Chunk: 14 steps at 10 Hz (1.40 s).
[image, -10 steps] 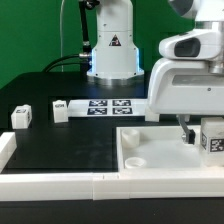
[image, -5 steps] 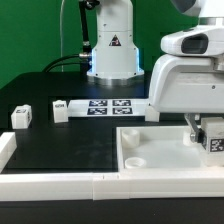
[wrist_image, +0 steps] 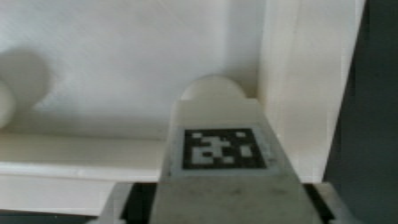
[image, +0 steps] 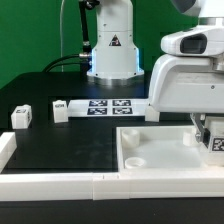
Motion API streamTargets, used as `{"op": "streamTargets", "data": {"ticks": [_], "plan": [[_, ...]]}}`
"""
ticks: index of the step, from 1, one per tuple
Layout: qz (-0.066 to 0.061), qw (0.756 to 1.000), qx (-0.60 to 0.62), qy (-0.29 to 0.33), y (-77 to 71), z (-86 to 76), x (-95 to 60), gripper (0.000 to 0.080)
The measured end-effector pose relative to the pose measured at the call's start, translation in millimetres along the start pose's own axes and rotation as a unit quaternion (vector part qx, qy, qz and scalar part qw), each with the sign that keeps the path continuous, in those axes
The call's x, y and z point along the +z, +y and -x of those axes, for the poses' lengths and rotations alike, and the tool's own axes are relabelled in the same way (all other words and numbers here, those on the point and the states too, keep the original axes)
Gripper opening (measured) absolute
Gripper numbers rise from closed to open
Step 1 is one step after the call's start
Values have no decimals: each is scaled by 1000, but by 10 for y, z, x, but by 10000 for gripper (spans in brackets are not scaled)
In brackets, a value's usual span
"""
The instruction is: Assemble one leg
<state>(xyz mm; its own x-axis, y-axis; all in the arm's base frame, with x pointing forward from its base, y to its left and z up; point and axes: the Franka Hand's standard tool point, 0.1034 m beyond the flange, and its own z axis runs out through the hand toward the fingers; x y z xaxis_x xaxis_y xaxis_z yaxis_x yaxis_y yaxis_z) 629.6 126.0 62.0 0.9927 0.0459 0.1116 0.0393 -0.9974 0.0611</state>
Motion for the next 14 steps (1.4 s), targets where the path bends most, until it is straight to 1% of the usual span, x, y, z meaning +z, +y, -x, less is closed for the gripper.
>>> {"op": "streamTargets", "data": {"ticks": [1, 2, 3, 4, 5, 7, 9, 10, 11, 12, 13, 14], "plan": [[-3, 998, 69, 2, 7, -4, 3, 288], [-3, 988, 155, 3, 20, -3, 6, 288], [-5, 976, 220, 2, 34, -3, 7, 288], [-8, 958, 288, -1, 48, 0, 11, 288], [-11, 930, 368, -4, 63, 6, 14, 288], [-5, 880, 475, -9, 53, 25, 8, 289], [3, 811, 585, -17, 39, 63, 3, 290], [1, 788, 616, -20, 45, 66, 6, 290], [-6, 749, 662, -23, 61, 55, 12, 290], [-9, 724, 689, -22, 62, 42, 14, 290], [-9, 714, 700, -22, 55, 42, 13, 290], [-9, 714, 700, -22, 56, 42, 13, 290]]}}
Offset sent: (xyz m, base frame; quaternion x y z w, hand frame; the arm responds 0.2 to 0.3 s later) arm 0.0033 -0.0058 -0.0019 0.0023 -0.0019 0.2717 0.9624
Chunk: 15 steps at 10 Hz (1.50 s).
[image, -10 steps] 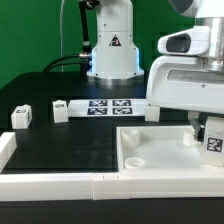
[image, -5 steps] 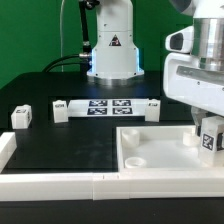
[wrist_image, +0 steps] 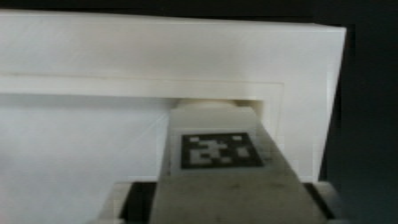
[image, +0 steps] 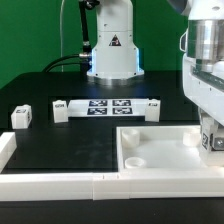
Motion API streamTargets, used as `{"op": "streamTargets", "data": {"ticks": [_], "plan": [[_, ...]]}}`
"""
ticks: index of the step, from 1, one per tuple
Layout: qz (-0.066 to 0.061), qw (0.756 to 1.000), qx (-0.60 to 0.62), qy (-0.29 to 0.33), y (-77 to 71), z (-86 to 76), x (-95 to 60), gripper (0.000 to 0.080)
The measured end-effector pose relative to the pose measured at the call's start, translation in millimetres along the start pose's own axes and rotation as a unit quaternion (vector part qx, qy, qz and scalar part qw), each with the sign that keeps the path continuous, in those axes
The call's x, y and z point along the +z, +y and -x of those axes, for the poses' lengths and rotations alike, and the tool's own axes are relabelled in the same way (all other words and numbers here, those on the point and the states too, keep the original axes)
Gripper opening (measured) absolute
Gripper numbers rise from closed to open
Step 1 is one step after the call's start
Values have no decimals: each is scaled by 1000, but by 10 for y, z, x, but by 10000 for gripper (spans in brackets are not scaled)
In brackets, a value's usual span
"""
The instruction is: Assemble one leg
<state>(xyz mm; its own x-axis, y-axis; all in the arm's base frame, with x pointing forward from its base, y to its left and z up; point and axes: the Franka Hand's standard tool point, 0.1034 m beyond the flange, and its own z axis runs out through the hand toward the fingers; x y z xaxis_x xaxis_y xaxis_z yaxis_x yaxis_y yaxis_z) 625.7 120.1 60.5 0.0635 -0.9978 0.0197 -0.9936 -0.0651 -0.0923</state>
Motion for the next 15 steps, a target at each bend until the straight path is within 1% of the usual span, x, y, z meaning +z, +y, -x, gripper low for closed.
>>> {"op": "streamTargets", "data": {"ticks": [1, 2, 3, 4, 5, 6, 7, 9, 11, 12, 13, 14, 15], "plan": [[0, 1000, -5, 0, 1, 1, 2, 420], [0, 1000, -25, 0, 2, 5, 2, 420], [0, 999, -45, 0, 4, 33, -4, 577], [1, 993, -116, 0, 12, 53, -1, 627], [0, 982, -188, -1, 8, 75, -15, 644], [-2, 968, -252, -1, 0, 81, -33, 644], [-3, 939, -345, 0, -7, 68, -46, 644], [-3, 897, -442, 0, -14, 39, -48, 649], [-3, 835, -550, 1, -24, 10, -54, 649], [-1, 814, -581, 0, -19, 9, -53, 649], [14, 782, -623, -6, 16, 0, -49, 649], [16, 750, -662, -2, -13, -30, -60, 649], [17, 740, -672, 2, -21, -46, -55, 649]]}}
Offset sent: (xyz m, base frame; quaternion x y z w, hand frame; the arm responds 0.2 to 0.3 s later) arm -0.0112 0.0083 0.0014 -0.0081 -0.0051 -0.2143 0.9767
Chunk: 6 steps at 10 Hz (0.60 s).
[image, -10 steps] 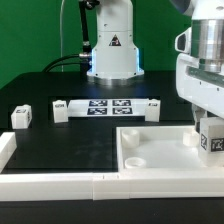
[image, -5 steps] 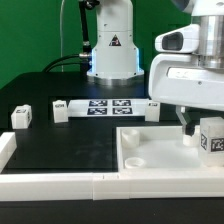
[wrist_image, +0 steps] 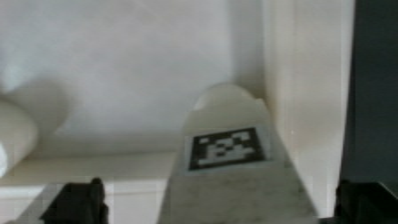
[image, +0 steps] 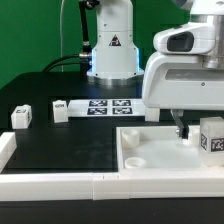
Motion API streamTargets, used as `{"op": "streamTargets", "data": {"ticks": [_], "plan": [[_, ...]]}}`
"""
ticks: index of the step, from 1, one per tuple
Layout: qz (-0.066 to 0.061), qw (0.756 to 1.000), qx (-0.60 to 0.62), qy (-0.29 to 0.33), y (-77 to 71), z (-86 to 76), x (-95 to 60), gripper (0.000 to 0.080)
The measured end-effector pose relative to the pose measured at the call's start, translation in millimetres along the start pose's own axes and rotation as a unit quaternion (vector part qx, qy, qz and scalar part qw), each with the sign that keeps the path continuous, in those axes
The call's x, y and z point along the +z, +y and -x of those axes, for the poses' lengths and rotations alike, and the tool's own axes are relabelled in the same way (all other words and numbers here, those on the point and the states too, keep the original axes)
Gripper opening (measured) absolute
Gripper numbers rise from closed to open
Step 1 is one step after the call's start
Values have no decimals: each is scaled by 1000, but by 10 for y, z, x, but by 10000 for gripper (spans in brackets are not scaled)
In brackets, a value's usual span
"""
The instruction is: Assemble one leg
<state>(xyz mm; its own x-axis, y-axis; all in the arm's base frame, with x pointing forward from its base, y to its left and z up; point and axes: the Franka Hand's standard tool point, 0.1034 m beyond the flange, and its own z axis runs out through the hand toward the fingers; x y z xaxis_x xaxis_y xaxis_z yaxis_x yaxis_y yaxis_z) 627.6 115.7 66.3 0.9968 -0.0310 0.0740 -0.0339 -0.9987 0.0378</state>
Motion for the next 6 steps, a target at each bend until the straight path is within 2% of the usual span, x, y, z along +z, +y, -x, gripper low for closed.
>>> {"op": "streamTargets", "data": {"ticks": [2, 4, 6], "plan": [[0, 1000, 9, 0, 3, 0, 1, 639], [0, 1000, 9, 0, 6, -1, 1, 299], [0, 999, 36, 0, 8, -1, 2, 292]]}}
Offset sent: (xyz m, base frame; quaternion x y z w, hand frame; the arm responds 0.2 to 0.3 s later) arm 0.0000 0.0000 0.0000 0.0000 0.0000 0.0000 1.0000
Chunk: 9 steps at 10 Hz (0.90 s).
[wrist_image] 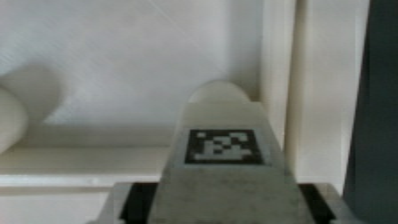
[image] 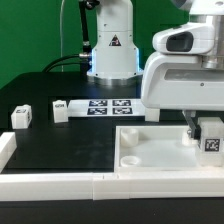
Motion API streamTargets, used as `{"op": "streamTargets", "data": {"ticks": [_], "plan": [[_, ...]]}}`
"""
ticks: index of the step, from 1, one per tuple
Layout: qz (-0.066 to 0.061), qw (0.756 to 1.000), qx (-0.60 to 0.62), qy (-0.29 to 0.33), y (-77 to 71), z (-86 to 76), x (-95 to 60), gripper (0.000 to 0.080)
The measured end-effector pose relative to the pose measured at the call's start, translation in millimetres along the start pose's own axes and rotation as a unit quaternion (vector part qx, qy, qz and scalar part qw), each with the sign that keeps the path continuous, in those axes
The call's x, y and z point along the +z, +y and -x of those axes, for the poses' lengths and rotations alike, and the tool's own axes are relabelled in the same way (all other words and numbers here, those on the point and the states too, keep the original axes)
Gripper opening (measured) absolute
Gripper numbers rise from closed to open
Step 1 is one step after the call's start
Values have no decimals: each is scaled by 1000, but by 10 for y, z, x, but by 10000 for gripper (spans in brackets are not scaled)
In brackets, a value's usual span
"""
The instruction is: Assemble one leg
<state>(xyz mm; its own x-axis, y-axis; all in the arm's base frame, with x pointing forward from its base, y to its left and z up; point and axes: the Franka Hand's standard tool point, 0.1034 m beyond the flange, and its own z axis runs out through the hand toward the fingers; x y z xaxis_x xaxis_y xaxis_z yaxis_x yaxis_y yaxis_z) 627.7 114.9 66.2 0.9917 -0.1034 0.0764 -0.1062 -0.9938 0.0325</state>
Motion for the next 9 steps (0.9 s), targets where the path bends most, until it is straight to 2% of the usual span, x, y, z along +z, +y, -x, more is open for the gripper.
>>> {"op": "streamTargets", "data": {"ticks": [1, 3, 4, 7, 8, 9], "plan": [[0, 1000, 1, 2, -1, -5, 2, 292], [0, 994, 112, 2, -15, -1, 6, 292], [5, 986, 165, 1, 11, 4, 6, 292], [38, 949, 312, 11, 227, 28, -3, 302], [56, 934, 352, 13, 317, 58, -7, 308], [64, 928, 366, 14, 346, 74, -10, 308]]}}
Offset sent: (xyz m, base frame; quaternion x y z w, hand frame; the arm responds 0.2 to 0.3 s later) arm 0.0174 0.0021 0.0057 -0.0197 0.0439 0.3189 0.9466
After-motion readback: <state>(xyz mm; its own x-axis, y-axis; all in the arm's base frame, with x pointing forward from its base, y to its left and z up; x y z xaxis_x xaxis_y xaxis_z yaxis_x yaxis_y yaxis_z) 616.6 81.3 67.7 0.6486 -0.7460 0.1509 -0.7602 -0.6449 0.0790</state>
